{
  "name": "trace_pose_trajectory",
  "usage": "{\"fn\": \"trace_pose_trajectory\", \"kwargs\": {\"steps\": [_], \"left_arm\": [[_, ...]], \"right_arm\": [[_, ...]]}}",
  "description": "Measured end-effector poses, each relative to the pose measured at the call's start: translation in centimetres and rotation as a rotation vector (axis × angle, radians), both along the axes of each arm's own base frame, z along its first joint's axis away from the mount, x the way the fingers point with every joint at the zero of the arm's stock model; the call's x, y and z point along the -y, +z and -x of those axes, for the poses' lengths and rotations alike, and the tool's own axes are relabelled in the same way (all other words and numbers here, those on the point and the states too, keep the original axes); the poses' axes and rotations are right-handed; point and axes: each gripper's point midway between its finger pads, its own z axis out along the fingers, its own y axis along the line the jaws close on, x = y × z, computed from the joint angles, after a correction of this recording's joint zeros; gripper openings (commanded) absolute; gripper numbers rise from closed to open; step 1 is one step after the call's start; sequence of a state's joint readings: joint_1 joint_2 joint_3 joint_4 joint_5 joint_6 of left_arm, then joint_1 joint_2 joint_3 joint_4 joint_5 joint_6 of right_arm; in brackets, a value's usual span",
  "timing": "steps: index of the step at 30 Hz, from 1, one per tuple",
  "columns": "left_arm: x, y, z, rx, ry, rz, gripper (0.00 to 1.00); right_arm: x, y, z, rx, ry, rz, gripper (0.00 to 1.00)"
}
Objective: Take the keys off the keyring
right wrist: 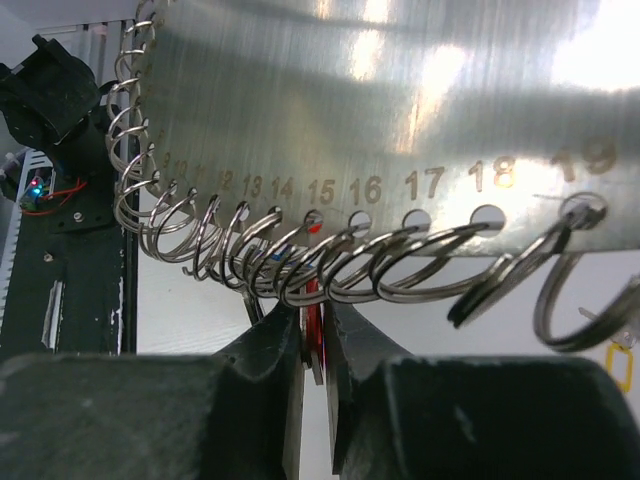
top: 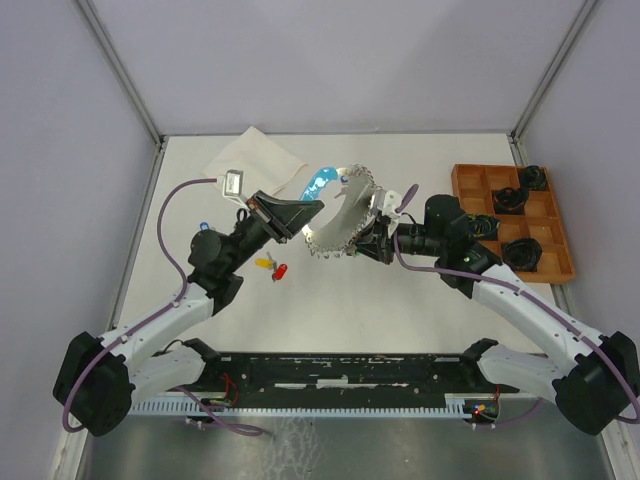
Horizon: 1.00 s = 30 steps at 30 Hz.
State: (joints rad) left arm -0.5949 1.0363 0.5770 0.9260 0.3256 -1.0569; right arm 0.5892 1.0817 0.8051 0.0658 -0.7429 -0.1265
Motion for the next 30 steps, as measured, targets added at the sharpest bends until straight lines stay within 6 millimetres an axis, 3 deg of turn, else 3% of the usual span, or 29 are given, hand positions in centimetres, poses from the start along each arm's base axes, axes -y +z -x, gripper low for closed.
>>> {"fn": "trace_pose_trajectory", "kwargs": {"steps": [8,17,24,30], "left_arm": [[-0.2,0.6,0.2,0.014,0.001,0.017,0.03],[-1.8,0.2,-0.4,-0.005,0.065,0.019,0.03],[-2.6,-1.8,-1.5,-0.046,0.122,-0.022,0.03],[-2.7,-3.4,-2.4,-0.07,0.142,-0.047,0.03]], "right_arm": [[-0.1,0.1,0.5,-0.012,0.024,-0.008,0.01],[0.4,0.3,1.0,0.002,0.053,0.063,0.01],[1.7,0.6,0.5,0.059,0.034,0.19,0.01],[2.1,-1.2,-0.4,0.03,0.038,0.332,0.01]]}}
